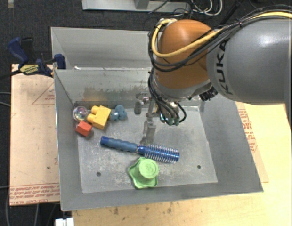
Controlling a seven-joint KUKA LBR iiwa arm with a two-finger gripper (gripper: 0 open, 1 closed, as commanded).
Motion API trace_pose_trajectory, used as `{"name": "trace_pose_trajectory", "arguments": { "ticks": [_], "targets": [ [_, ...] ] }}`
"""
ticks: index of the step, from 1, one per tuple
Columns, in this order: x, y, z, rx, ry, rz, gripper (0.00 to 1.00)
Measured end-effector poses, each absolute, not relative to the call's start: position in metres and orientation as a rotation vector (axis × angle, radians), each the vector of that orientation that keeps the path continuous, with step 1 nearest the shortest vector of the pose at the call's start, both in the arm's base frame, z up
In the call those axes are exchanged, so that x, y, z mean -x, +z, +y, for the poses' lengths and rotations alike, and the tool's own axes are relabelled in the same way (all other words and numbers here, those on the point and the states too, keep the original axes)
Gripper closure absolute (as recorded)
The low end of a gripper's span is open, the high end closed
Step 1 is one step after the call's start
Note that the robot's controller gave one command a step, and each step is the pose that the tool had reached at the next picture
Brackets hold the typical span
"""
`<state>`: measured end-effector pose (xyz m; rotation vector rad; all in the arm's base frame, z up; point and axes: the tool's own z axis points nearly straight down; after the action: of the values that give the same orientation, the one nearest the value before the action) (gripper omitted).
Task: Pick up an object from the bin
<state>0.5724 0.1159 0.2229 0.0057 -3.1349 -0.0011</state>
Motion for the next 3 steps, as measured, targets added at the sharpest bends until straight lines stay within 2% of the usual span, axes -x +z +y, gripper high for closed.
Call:
{"name": "trace_pose_trajectory", "arguments": {
  "ticks": [1, 2, 3],
  "targets": [
    [-0.534, 0.145, 0.105, 0.005, 0.001, -3.131, 0.0],
    [-0.565, 0.066, 0.107, 0.063, -0.003, -3.139, 0.0],
    [-0.565, 0.07, 0.106, 0.068, -0.003, -3.142, 1.0]
  ]
}}
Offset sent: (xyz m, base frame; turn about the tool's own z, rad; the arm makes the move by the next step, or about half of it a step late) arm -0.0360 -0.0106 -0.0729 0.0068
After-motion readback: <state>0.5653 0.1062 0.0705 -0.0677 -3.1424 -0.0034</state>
